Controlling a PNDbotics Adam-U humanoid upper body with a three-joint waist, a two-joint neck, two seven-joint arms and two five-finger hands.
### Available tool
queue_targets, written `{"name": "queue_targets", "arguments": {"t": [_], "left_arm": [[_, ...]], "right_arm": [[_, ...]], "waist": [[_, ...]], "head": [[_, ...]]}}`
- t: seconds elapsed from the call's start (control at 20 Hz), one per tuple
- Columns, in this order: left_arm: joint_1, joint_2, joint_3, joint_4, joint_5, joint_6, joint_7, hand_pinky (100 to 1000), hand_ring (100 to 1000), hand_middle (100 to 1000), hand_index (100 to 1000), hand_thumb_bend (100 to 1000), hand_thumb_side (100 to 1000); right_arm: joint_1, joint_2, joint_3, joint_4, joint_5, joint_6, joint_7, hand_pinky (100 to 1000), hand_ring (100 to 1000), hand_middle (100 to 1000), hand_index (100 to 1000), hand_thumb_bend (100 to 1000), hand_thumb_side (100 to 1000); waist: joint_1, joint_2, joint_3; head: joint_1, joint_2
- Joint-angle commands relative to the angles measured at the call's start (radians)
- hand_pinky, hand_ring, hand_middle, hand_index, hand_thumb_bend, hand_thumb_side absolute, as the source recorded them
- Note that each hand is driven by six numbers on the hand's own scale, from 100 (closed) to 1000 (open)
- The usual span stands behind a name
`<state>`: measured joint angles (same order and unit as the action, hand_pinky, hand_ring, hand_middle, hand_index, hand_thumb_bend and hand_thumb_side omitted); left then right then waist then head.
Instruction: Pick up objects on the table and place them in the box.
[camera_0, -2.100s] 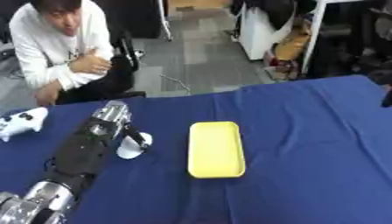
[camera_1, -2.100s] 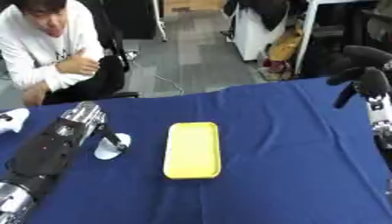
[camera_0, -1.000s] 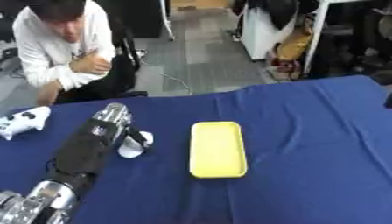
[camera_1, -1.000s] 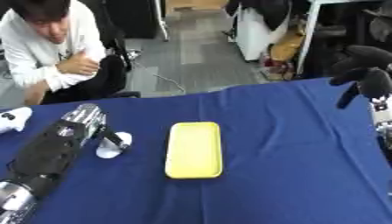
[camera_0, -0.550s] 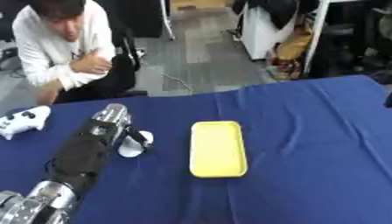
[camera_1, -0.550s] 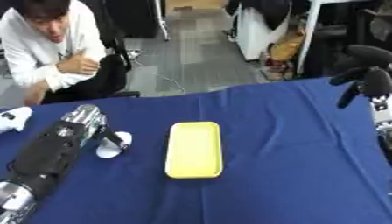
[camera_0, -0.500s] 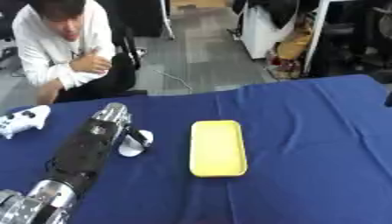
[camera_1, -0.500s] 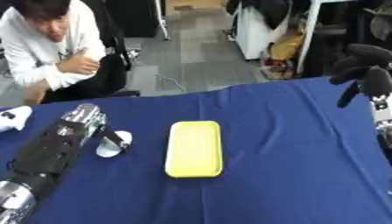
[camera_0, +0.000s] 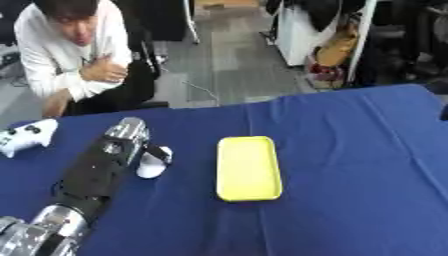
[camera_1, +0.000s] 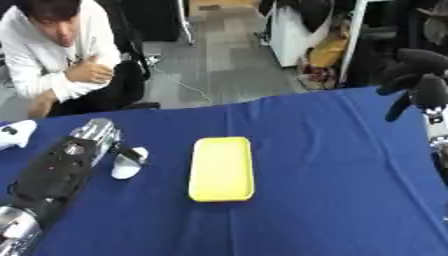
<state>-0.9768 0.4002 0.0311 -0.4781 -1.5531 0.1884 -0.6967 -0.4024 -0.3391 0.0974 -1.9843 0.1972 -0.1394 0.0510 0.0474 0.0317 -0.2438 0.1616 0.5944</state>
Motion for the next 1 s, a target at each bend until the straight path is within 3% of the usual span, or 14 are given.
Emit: {"name": "queue_targets", "arguments": {"t": [0.05, 0.15, 0.4, 0.75, 1.0], "left_arm": [[-0.015, 0.019, 0.004, -0.022, -0.009, -0.004, 0.063, 345, 100, 100, 339, 100, 877], [-0.013, 0.018, 0.006, -0.026, -0.008, -0.005, 0.112, 302, 100, 100, 340, 100, 840], [-0.013, 0.019, 0.006, -0.018, -0.003, -0.002, 0.191, 293, 100, 100, 333, 100, 820], [-0.032, 0.021, 0.001, -0.017, -0.006, -0.005, 0.200, 290, 100, 100, 331, 100, 810], [-0.052, 0.025, -0.022, -0.050, 0.007, -0.061, 0.187, 288, 100, 100, 332, 100, 807]], "right_arm": [[-0.022, -0.005, -0.006, -0.016, -0.001, -0.002, 0.000, 372, 587, 642, 827, 100, 870], [-0.022, -0.005, -0.007, -0.016, -0.001, -0.002, 0.000, 372, 587, 642, 827, 100, 870], [-0.021, -0.006, -0.007, -0.016, 0.000, -0.002, -0.001, 372, 587, 642, 827, 100, 871], [-0.018, -0.008, -0.008, -0.016, 0.001, -0.001, -0.001, 372, 587, 642, 827, 100, 871], [-0.013, -0.014, -0.008, -0.016, 0.004, 0.001, -0.002, 372, 587, 642, 827, 100, 871]], "waist": [[-0.005, -0.010, 0.002], [-0.005, -0.010, 0.002], [-0.005, -0.011, 0.004], [-0.005, -0.013, 0.008], [-0.002, -0.017, 0.016]], "head": [[0.009, 0.002], [0.009, 0.002], [0.008, 0.005], [0.004, 0.010], [-0.004, 0.011]]}}
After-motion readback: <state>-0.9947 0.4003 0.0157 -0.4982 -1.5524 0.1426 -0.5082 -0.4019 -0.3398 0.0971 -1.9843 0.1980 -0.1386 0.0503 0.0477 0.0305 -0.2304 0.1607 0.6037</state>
